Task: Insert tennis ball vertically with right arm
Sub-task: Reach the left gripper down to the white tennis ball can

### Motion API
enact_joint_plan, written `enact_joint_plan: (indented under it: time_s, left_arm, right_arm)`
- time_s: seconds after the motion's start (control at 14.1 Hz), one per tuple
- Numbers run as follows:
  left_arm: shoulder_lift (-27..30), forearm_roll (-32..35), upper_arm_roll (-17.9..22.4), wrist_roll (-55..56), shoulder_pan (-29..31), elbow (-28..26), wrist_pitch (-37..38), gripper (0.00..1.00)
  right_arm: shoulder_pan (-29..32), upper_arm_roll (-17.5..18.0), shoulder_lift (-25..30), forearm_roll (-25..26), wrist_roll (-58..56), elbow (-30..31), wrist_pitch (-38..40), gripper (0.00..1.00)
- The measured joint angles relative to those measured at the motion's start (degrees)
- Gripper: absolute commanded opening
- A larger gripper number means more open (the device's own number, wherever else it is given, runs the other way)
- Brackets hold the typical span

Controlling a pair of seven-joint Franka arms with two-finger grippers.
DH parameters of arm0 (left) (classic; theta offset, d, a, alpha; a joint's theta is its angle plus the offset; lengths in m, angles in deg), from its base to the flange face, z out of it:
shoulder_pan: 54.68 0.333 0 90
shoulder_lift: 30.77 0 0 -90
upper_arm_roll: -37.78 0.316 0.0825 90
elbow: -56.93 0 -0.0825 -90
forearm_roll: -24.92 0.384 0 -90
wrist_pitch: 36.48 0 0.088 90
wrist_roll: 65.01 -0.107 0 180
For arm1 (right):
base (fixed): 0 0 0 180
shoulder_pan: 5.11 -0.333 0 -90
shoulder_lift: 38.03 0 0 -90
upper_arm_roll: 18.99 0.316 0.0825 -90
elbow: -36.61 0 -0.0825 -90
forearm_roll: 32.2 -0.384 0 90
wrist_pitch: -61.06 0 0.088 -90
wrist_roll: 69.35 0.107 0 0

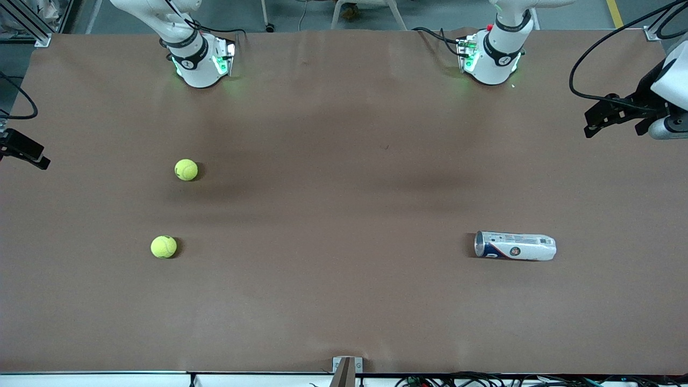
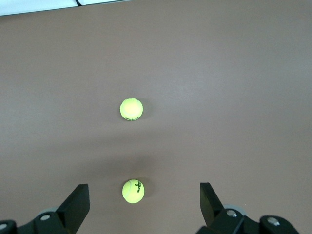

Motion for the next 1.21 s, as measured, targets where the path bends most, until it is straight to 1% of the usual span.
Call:
enact_joint_plan:
  time_s: [0.35, 0.57, 0.71, 0.99, 1.21]
  left_arm:
    - [-0.48, 0.00, 0.00, -0.79, 0.00, 0.18, 0.00, 1.00]
    - [-2.07, 0.41, 0.02, -6.26, 0.04, 0.21, -0.18, 1.00]
    - [-4.31, 0.52, 0.05, -10.51, 0.26, 0.17, -0.94, 1.00]
    - [-9.96, 1.13, -0.31, -15.29, 0.09, -0.03, -1.51, 1.00]
    - [-15.76, 1.84, -0.58, -19.83, -0.56, -0.24, -2.54, 1.00]
  right_arm:
    - [0.00, 0.00, 0.00, 0.02, 0.00, 0.01, 0.00, 1.00]
    - [0.00, 0.00, 0.00, 0.02, 0.00, 0.04, 0.07, 1.00]
    - [0.00, 0.00, 0.00, 0.03, 0.00, 0.09, 0.18, 1.00]
    - [0.00, 0.00, 0.00, 0.05, 0.00, 0.15, 0.22, 1.00]
    - [0.00, 0.00, 0.00, 0.06, 0.00, 0.20, 0.23, 1.00]
